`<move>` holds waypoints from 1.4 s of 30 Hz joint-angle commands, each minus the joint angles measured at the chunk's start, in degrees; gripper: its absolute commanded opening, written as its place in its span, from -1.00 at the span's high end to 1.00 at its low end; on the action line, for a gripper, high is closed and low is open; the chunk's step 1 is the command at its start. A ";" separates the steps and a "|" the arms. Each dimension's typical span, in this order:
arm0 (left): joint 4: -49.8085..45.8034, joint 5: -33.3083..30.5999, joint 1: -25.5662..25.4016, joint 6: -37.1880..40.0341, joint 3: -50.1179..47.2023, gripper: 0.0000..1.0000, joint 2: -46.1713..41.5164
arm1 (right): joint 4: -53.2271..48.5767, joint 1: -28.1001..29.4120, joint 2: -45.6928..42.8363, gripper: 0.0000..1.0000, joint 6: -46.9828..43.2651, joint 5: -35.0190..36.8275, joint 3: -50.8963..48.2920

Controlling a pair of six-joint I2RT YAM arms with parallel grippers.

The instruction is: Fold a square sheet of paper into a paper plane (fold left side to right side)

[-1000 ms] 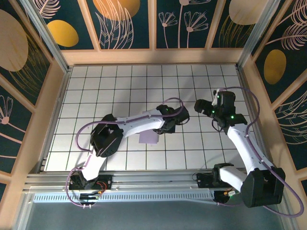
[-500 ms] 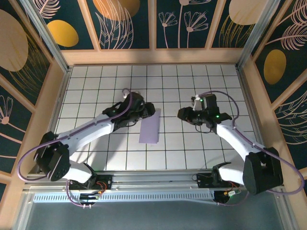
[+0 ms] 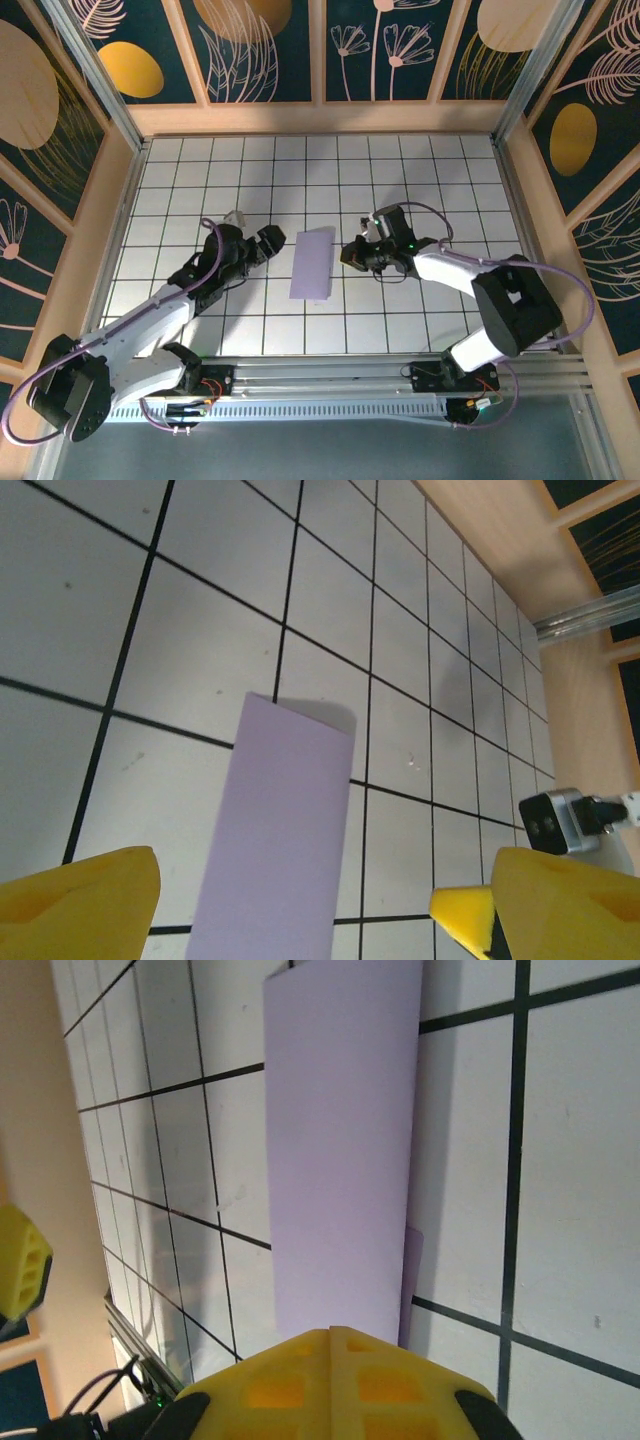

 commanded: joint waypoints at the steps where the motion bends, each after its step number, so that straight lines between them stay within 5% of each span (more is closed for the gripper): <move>1: 1.69 -1.32 0.52 -1.31 -1.75 -0.72 -1.47 | 2.31 1.06 2.65 1.00 0.07 0.75 3.02; 23: -0.54 1.47 0.52 -0.76 -0.99 -0.75 3.13 | 2.30 2.81 16.50 1.00 -3.70 -2.09 8.16; 31: 0.37 5.68 0.52 0.02 -0.53 -0.74 5.50 | -5.90 2.67 18.40 1.00 -9.06 2.36 9.61; 42: 5.93 19.22 0.28 -0.78 0.35 -0.25 15.72 | -11.33 0.74 16.72 1.00 -15.80 6.55 8.97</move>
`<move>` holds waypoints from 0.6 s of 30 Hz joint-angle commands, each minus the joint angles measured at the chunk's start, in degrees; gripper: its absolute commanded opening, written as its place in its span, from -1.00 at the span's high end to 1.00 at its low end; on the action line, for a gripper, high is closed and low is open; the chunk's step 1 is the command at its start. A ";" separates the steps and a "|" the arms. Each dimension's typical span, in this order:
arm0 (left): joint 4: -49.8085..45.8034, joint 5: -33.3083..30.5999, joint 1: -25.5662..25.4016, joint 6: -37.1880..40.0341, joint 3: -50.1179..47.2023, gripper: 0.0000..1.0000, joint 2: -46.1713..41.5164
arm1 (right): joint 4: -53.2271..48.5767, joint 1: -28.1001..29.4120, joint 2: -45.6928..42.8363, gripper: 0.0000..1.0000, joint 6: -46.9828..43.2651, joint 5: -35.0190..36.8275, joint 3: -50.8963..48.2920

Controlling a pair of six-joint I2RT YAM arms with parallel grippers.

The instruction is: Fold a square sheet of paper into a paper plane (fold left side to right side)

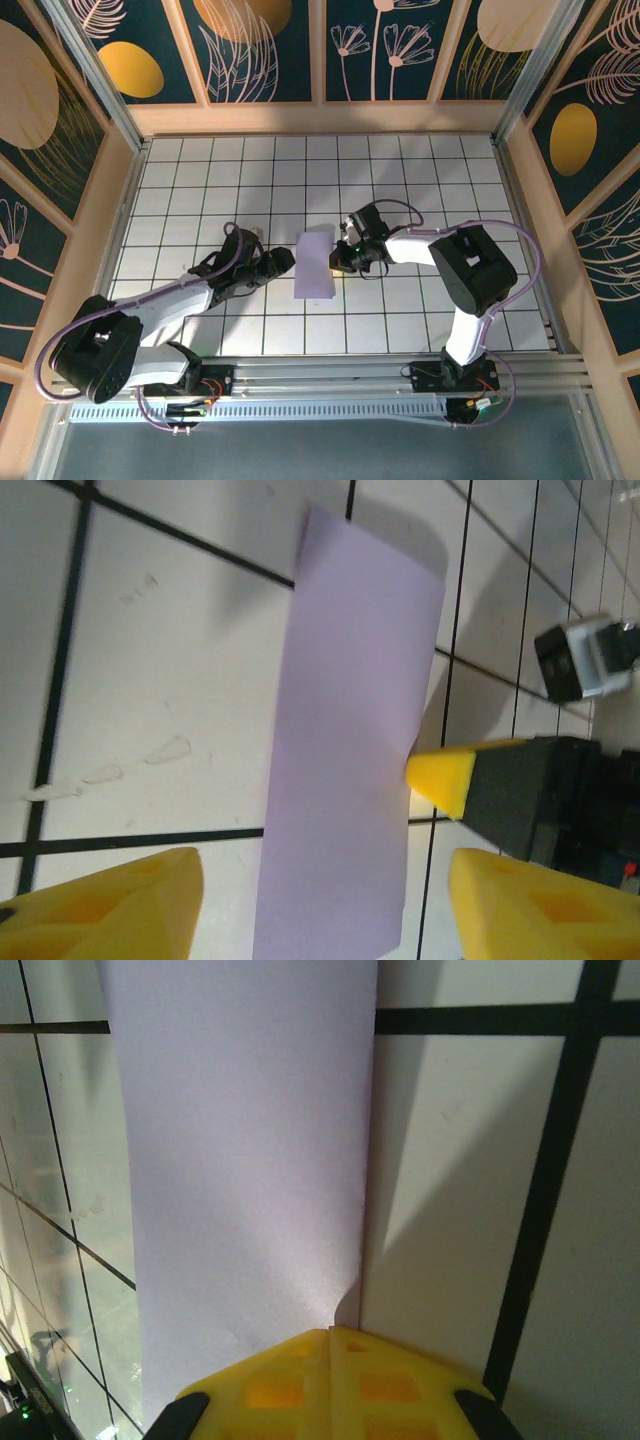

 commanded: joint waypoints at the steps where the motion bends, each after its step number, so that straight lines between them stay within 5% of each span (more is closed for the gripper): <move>1: 4.40 6.68 0.26 -1.18 1.29 -0.23 2.70 | -5.89 -1.65 -0.55 1.00 -3.86 4.23 -1.38; 18: 7.91 11.97 -0.18 0.51 7.11 0.18 17.37 | -5.19 -2.27 -2.05 1.00 -5.69 2.45 -3.31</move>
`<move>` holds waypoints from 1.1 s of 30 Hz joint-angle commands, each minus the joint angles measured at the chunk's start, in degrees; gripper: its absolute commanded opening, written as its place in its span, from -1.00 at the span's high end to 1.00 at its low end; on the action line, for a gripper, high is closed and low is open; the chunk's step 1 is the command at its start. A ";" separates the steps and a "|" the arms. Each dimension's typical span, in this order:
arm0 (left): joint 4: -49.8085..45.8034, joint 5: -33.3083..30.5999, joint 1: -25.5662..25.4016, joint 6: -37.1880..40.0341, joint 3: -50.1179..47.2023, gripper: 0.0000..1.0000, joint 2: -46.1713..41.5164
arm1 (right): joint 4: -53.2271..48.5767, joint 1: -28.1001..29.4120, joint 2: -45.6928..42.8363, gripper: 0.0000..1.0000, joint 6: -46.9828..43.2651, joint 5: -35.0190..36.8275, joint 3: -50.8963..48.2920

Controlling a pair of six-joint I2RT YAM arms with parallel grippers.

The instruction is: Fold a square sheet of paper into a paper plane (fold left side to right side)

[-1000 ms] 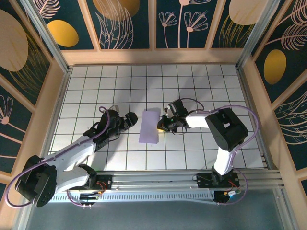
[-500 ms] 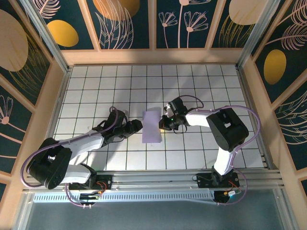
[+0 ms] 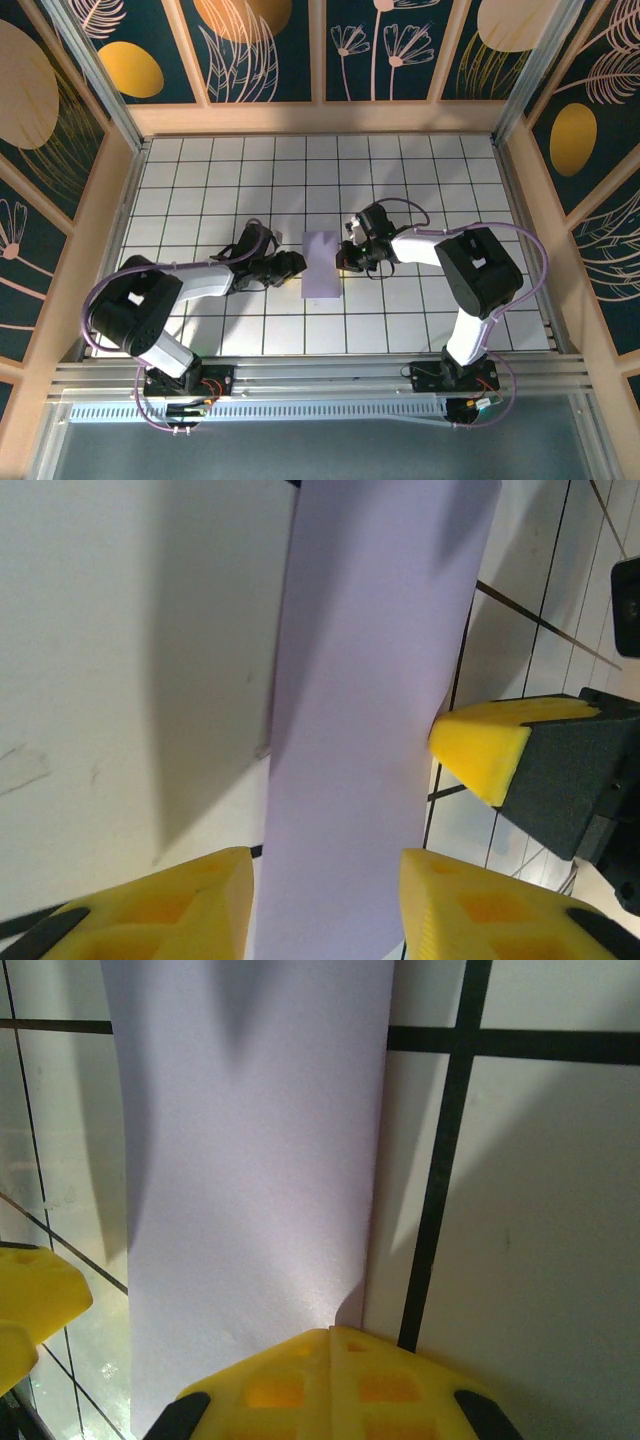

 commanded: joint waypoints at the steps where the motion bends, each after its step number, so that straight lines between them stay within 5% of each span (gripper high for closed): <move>1: 0.27 1.20 -0.12 2.03 2.63 0.19 2.18 | -3.85 -0.30 -0.36 1.00 -1.49 2.08 -2.01; 33: -0.69 2.15 -1.06 4.70 5.79 0.32 7.81 | -4.15 -0.29 -0.39 1.00 -1.80 2.07 -1.58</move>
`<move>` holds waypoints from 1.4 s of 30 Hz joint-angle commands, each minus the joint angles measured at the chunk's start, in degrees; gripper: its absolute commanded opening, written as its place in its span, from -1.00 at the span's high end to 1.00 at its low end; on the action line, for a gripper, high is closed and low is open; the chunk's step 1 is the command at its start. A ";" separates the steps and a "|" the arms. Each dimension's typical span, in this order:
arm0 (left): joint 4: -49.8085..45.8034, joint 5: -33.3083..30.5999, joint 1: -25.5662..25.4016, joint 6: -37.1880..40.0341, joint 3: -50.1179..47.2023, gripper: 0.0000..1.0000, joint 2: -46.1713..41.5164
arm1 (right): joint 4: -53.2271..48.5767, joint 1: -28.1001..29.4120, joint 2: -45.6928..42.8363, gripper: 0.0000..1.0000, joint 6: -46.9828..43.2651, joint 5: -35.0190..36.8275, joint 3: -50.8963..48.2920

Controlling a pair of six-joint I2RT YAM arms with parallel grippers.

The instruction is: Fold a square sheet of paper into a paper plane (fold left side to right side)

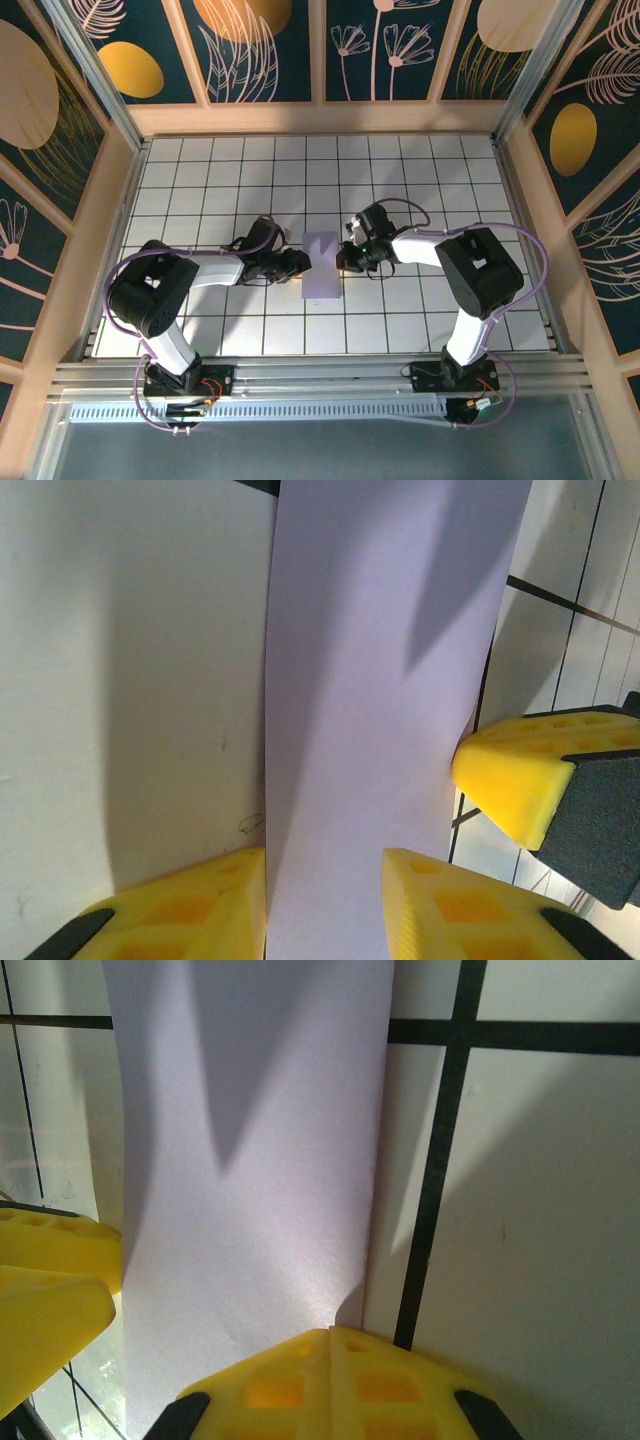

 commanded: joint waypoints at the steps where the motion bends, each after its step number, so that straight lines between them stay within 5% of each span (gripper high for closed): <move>1: 0.93 0.15 -0.90 0.12 0.66 0.33 -1.10 | -4.10 -0.28 -0.21 1.00 -1.60 2.08 -1.31; 14: -1.18 -0.99 -0.90 -0.44 0.41 0.86 -3.11 | -1.74 -0.28 -2.47 0.97 -1.79 2.89 -1.64; 24: 0.99 -0.61 -1.95 -8.71 -1.54 1.00 -5.94 | 0.73 0.21 -16.34 0.03 -7.80 12.18 -5.66; 30: 0.75 -1.08 -2.97 -11.43 -2.21 1.00 -6.74 | -0.16 11.64 -28.21 -0.33 -15.71 27.11 -11.82; 37: 0.00 -1.42 -3.46 -11.90 -2.17 1.00 -6.77 | 1.82 28.37 -31.50 -0.37 -20.35 42.60 -16.51; 42: -0.40 -1.90 -3.62 -12.13 -1.97 1.00 -7.00 | 3.59 34.14 -27.50 -0.36 -22.99 47.06 -15.55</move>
